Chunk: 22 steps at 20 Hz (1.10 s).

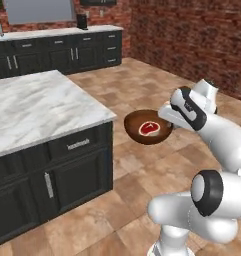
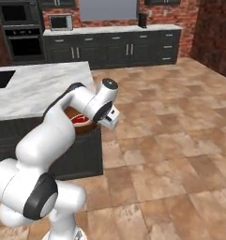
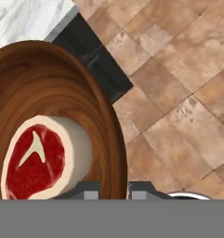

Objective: Move the cup from next to the sink to the open cabinet. Then, move the bowl with the steak to the fridge to clear the area for faucet cleaning.

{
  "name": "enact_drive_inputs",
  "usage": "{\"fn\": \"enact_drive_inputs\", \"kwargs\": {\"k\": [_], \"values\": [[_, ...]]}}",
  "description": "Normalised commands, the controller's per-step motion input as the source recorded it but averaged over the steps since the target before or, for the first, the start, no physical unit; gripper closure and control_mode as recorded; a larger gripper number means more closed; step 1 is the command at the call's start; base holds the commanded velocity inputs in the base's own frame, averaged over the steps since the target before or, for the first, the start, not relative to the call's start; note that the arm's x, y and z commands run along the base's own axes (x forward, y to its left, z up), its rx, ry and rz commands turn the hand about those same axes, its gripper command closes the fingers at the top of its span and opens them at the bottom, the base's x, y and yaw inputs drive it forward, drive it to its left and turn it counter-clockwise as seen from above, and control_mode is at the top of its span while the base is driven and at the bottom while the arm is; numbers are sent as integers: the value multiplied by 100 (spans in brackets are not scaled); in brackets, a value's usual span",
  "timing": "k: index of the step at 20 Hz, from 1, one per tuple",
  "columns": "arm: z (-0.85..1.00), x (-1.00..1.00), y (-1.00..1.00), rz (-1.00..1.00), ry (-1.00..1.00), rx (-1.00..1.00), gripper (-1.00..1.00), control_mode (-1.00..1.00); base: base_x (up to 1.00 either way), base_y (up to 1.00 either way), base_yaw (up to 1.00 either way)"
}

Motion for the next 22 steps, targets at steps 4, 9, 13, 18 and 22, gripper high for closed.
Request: {"fn": "enact_drive_inputs", "kwargs": {"k": [4, 9, 13, 18, 22], "values": [[0, 0, 0, 0, 0, 0, 100, 100, 0, 55, 68], [0, 0, 0, 0, 0, 0, 100, 100, 10, 61, 45], [0, 0, 0, 0, 0, 0, 100, 100, 2, 45, 77], [0, 0, 0, 0, 0, 0, 100, 100, 0, 44, 78], [0, 0, 0, 0, 0, 0, 100, 100, 8, 70, 61]]}}
